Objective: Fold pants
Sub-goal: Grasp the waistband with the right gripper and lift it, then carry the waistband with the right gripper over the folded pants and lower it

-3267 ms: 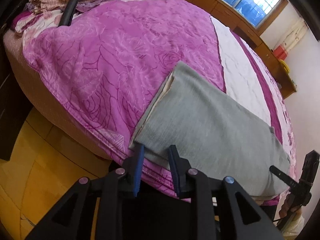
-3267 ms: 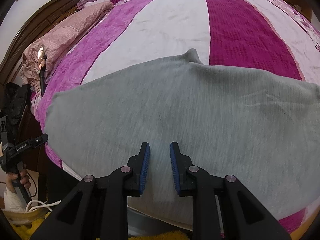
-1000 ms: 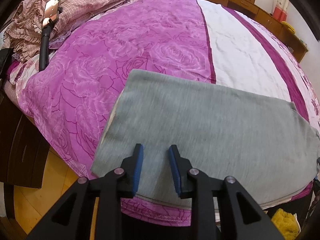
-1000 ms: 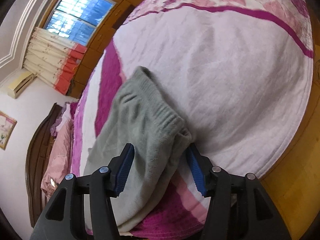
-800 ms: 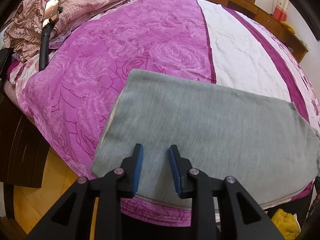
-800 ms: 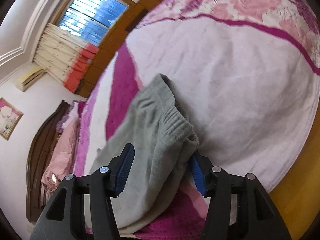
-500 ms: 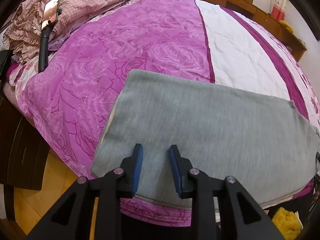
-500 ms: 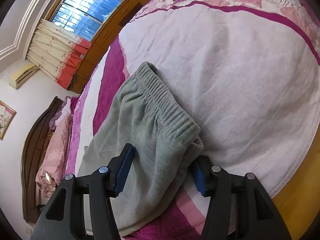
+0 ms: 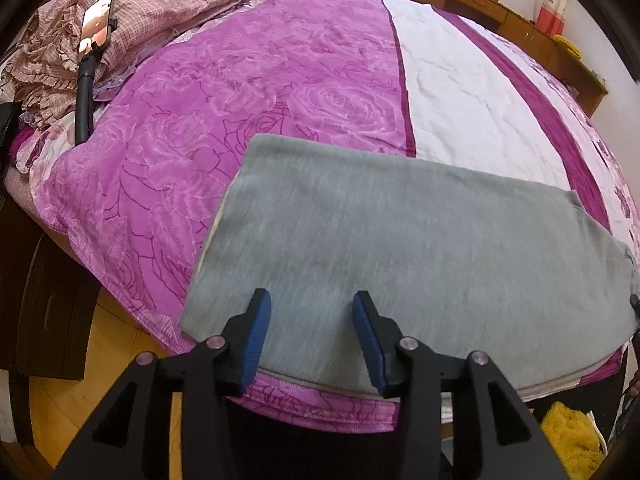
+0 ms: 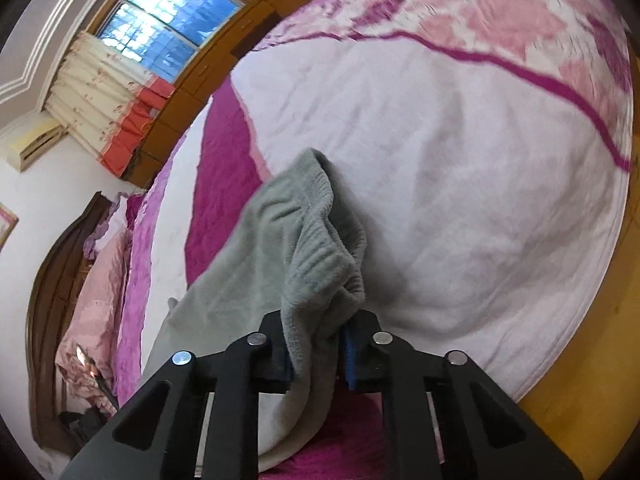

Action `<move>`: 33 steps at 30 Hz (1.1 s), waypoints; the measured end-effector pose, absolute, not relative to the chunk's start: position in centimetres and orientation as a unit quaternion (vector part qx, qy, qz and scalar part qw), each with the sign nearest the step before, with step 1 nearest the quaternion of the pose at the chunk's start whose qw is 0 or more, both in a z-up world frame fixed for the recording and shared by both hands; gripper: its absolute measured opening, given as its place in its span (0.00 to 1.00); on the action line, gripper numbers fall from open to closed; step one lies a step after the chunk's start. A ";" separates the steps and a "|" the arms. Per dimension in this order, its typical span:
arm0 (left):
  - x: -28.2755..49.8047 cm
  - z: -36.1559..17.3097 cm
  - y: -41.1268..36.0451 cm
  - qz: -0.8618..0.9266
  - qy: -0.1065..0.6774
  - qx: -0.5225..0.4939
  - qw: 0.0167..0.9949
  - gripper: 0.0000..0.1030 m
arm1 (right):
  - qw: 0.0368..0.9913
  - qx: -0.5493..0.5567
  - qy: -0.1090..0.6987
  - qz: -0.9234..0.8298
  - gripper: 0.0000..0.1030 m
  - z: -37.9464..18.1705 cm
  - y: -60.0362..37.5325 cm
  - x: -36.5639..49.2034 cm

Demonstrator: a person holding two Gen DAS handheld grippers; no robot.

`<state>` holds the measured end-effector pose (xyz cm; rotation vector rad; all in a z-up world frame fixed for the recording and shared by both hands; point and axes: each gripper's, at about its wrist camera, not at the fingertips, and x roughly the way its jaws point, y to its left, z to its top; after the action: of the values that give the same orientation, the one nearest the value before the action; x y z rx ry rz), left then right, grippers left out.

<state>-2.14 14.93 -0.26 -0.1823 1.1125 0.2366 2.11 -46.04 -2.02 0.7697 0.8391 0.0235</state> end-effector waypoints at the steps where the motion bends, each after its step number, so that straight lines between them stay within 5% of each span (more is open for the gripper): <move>1: -2.2 -0.2 14.9 0.112 0.526 -0.088 0.839 0.44 | 0.848 0.355 0.393 0.015 0.09 -1.3 -45.8 2.1; 19: -3.2 0.7 15.9 0.114 0.519 -0.105 0.840 0.44 | 0.884 0.185 0.367 0.222 0.08 8.6 -34.4 3.8; 33: -4.0 1.8 16.5 0.119 0.504 -0.118 0.847 0.44 | 0.848 0.086 0.402 0.334 0.07 9.3 -23.4 4.2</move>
<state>-3.96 16.53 1.76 -0.2482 1.0637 0.2518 4.21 -23.37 9.27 0.1818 0.8469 0.7038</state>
